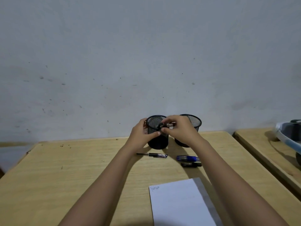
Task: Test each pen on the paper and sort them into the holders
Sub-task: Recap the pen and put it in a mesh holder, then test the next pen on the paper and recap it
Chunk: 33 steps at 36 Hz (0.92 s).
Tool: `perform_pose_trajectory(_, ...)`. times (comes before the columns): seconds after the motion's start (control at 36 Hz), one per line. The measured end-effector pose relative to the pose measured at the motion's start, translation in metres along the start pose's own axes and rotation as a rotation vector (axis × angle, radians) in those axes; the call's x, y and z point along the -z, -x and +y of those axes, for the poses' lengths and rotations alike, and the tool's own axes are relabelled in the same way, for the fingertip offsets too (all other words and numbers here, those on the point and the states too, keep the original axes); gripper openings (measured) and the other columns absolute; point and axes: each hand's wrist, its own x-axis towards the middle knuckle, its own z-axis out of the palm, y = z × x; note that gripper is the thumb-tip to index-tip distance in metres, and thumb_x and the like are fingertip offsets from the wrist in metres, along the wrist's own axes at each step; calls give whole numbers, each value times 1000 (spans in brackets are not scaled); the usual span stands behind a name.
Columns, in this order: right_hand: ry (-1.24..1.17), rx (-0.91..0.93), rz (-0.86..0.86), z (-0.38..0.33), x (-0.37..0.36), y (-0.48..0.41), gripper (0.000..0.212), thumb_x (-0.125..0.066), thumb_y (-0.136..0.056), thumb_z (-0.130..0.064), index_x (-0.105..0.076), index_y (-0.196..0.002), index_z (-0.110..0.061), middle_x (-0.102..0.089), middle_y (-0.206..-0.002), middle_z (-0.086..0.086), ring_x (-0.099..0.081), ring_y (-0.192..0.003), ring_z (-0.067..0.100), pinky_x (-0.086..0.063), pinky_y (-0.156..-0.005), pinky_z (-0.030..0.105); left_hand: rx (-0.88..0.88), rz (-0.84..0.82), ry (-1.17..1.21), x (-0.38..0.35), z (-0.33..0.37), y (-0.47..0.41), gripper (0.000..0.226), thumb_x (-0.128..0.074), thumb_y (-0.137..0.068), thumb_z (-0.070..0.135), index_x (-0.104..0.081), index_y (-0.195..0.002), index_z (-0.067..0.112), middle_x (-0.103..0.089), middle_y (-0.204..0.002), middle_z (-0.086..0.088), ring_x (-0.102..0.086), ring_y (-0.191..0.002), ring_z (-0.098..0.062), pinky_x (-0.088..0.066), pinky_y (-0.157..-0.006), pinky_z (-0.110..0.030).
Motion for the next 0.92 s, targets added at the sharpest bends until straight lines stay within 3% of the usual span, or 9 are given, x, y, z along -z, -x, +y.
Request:
perform_pose_trajectory(0.17,-11,-43,12,-7,6,2,16,-69,-79,-13,-70,-96,-12,-69,-94,3,-63,-93,17,-50,-87,29,25,-30,-101,10,9,8,51,-72,-80,23,-49,-125,13,-56,-118,4,-50,-115,-10,-40,-101,-28)
perform_pose_trajectory(0.28,-96,-103,152,-10,5,9,28,-69,-78,-7,-67,-106,-7,-69,-102,7,-62,-94,15,-47,-86,22,39,-30,-133,14,18,16,55,-69,-82,21,-46,-130,9,-53,-132,-8,-48,-124,-18,-40,-104,-31)
perform_pose_trajectory(0.42,-114,-117,196,-15,-3,38,11,-67,-79,-6,-68,-89,-8,-69,-86,6,-62,-78,15,-45,-69,11,56,-55,-319,32,12,38,63,-64,-85,33,-40,-137,6,-46,-140,-12,-45,-127,-21,-39,-106,-34)
perform_pose_trajectory(0.53,-72,-104,40,-17,-28,63,10,-63,-81,-7,-69,-89,-8,-69,-85,7,-65,-81,19,-53,-77,27,104,-109,-529,53,-5,77,59,-56,-90,38,-39,-138,9,-42,-140,-5,-44,-126,-20,-34,-96,-25)
perform_pose_trajectory(0.64,102,-77,-121,-19,-52,67,24,-56,-86,-15,-65,-108,-12,-64,-107,2,-60,-96,19,-51,-84,33,121,-200,-732,68,-25,108,42,-47,-91,47,-52,-103,7,-52,-108,-5,-50,-108,-27,-39,-82,-29)
perform_pose_trajectory(0.67,133,-62,-146,-20,-56,65,26,-54,-87,-15,-63,-112,-11,-63,-112,5,-59,-99,21,-51,-86,36,144,-223,-767,70,-29,113,49,-44,-91,49,-51,-113,6,-51,-121,-8,-46,-118,-27,-39,-92,-32)
perform_pose_trajectory(0.72,191,-29,-186,-23,-65,62,29,-51,-89,-17,-62,-115,-10,-60,-117,8,-58,-103,24,-50,-88,39,177,-244,-823,72,-34,121,66,-40,-93,52,-34,-139,5,-28,-151,-11,-22,-141,-25,-22,-113,-34)
perform_pose_trajectory(0.78,250,-3,-222,-25,-74,59,26,-50,-90,-17,-63,-111,-8,-59,-113,8,-57,-100,25,-51,-85,40,172,-231,-870,70,-34,126,72,-37,-94,52,-21,-146,6,-12,-157,-10,-9,-146,-22,-12,-116,-32)
perform_pose_trajectory(0.92,360,58,-237,-25,-91,53,22,-48,-91,-13,-65,-103,-5,-56,-105,11,-54,-97,26,-49,-77,39,162,-200,-870,66,-35,128,72,-35,-95,51,-17,-147,5,-9,-158,-12,-7,-146,-24,-10,-118,-33)
